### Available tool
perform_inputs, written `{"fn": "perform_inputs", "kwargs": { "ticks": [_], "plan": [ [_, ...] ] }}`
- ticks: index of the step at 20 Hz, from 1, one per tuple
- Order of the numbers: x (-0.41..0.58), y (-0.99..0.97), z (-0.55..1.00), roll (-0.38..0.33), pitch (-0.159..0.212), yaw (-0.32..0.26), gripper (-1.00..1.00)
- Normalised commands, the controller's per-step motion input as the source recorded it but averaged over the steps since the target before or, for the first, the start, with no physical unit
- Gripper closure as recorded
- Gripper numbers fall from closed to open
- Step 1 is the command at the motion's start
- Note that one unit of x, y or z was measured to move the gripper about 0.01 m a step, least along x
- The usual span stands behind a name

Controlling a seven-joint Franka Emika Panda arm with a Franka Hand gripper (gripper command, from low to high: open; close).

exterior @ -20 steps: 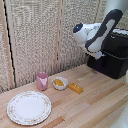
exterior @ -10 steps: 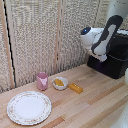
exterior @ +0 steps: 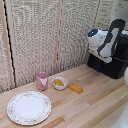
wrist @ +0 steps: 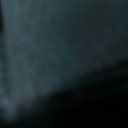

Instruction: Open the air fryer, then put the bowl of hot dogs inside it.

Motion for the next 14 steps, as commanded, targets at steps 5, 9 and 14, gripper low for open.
{"fn": "perform_inputs", "kwargs": {
  "ticks": [5,9,14],
  "plan": [
    [-0.074,-0.04,0.01,0.000,0.000,-0.069,1.00],
    [0.000,-0.20,0.16,0.060,0.039,-0.017,1.00],
    [-0.107,-0.17,0.07,0.048,-0.001,0.150,1.00]
  ]
}}
